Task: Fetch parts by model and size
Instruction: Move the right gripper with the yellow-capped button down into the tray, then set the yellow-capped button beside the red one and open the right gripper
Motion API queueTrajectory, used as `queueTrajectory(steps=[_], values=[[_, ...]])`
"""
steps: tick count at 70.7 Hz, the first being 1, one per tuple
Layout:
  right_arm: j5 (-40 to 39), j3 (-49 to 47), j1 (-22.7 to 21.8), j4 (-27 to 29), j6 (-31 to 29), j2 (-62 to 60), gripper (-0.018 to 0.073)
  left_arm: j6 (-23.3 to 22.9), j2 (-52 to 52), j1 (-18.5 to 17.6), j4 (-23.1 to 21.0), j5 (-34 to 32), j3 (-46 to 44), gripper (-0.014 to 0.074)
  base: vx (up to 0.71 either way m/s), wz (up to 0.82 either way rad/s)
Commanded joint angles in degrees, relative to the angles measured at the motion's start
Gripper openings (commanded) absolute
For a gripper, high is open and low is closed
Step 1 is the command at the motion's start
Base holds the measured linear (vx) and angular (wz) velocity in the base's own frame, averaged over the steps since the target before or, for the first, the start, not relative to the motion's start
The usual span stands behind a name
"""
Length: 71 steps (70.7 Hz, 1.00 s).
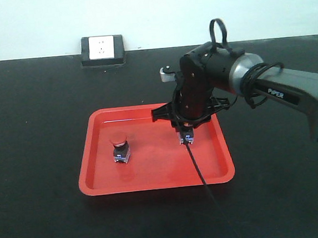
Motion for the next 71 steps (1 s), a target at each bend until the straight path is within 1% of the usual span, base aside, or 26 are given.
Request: queueTrajectory(steps=[1, 34, 40, 44, 50, 58, 59, 63, 65, 67, 69, 71], values=[[-1.7, -2.1, 0.0, -1.2, -0.3, -2.0, -0.0004, 0.0, 0.8, 0.0, 1.0, -3.4, -1.3, -0.0006, 0.0, 0.0], [-1.7, -2.1, 0.0, -1.2, -0.3, 1.0, 0.0001, 0.0, 0.8, 0.0, 1.0, -3.4, -1.3, -0.0006, 0.0, 0.0], [-1.8, -2.1, 0.0, -1.2, -0.3, 1.0, 0.0018, 0.0, 0.8, 0.0, 1.0, -3.4, -1.3, -0.0006, 0.0, 0.0], [-1.9, -2.1, 0.0, -1.2, -0.3, 1.0, 0.0048, 0.0, 0.8, 0.0, 1.0, -3.4, -1.3, -0.0006, 0.0, 0.0], [-1.9, -2.1, 0.0, -1.2, -0.4, 1.0, 0.0124, 0.0, 0.8, 0.0, 1.0, -3.3, -1.3, -0.0006, 0.0, 0.0], [-1.8, -2.1, 0.0, -1.2, -0.6, 0.9, 0.0274, 0.0, 0.8, 0.0, 1.0, -3.0, -1.3, -0.0006, 0.0, 0.0], [-1.7, -2.1, 0.0, -1.2, -0.6, 0.9, 0.0309, 0.0, 0.8, 0.0, 1.0, -3.0, -1.3, -0.0006, 0.0, 0.0], [-1.7, -2.1, 0.0, -1.2, -0.6, 0.8, 0.0396, 0.0, 0.8, 0.0, 1.0, -2.7, -1.3, -0.0006, 0.0, 0.0], [-1.7, -2.1, 0.0, -1.2, -0.6, 0.6, 0.0458, 0.0, 0.8, 0.0, 1.0, -2.6, -1.3, -0.0006, 0.0, 0.0], [-1.7, -2.1, 0.0, -1.2, -0.6, 0.5, 0.0494, 0.0, 0.8, 0.0, 1.0, -2.4, -1.3, -0.0006, 0.0, 0.0], [-1.8, -2.1, 0.0, -1.2, -0.6, 0.3, 0.0553, 0.0, 0.8, 0.0, 1.0, -2.1, -1.3, -0.0006, 0.0, 0.0], [-1.8, -2.1, 0.0, -1.2, -0.6, 0.0, 0.0586, 0.0, 0.8, 0.0, 1.0, -2.0, -1.3, -0.0006, 0.0, 0.0]])
